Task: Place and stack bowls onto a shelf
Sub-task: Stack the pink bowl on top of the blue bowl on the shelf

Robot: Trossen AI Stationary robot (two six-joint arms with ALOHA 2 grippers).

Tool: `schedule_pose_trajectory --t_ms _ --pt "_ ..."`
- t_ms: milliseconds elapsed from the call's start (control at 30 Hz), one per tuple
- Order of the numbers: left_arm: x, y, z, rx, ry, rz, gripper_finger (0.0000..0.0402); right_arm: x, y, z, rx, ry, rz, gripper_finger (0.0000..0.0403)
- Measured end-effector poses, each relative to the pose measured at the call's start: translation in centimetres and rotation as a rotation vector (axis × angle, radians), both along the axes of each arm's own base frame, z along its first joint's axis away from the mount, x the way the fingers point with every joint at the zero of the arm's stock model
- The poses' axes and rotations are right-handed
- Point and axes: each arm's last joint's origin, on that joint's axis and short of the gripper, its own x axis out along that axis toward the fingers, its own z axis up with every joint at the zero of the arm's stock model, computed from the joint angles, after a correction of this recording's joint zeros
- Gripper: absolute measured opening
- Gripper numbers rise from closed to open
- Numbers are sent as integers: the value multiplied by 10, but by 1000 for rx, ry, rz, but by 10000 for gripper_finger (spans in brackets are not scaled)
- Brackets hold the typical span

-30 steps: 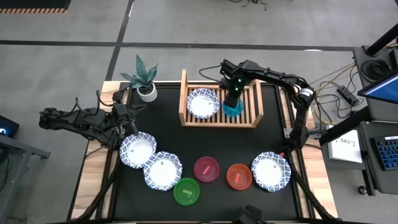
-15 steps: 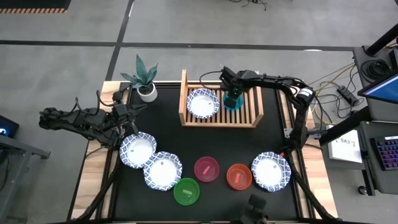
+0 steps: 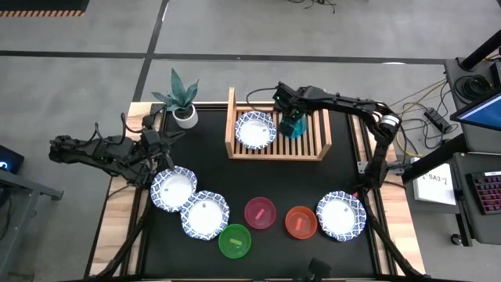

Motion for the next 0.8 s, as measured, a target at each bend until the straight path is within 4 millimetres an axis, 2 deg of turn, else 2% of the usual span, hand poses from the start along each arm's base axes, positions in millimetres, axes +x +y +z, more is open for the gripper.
schedule_pose_trajectory --t_ms 200,433,633,800 --pt "5 -1 -4 -50 -5 8 0 15 52 28 -1 -102 117 28" --pt "18 -4 -15 -91 36 19 0 34 125 49 -17 -214 301 28" --pt "28 -6 -19 -67 82 18 0 45 182 59 -20 -306 451 28" --pt "35 -8 -22 -52 118 18 0 54 217 58 -26 -399 546 28"
